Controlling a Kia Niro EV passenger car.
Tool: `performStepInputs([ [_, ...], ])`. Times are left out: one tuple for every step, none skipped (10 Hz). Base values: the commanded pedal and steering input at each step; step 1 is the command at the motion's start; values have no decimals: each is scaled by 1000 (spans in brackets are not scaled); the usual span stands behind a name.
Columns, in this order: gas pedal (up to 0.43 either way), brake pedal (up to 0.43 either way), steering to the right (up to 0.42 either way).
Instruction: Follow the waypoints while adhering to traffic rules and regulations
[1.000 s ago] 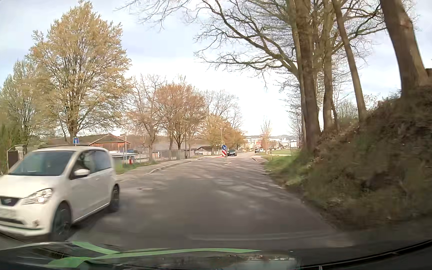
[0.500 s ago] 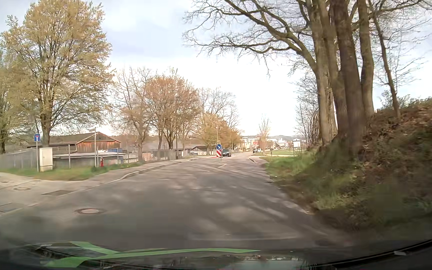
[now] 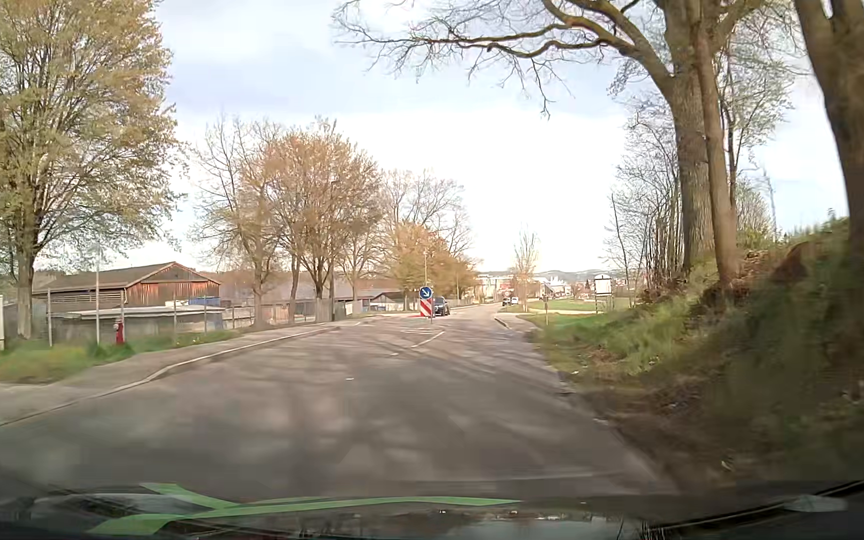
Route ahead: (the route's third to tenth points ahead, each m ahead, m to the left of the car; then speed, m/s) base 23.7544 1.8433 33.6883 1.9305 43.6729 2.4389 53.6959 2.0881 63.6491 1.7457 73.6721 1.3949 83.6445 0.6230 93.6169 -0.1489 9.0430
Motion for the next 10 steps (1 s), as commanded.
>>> performStepInputs([
  [39,0,5],
  [39,0,5],
  [39,0,5],
  [39,0,5],
  [39,0,5],
  [39,0,5],
  [39,0,3],
  [39,0,2],
  [39,0,3],
  [39,0,3],
])
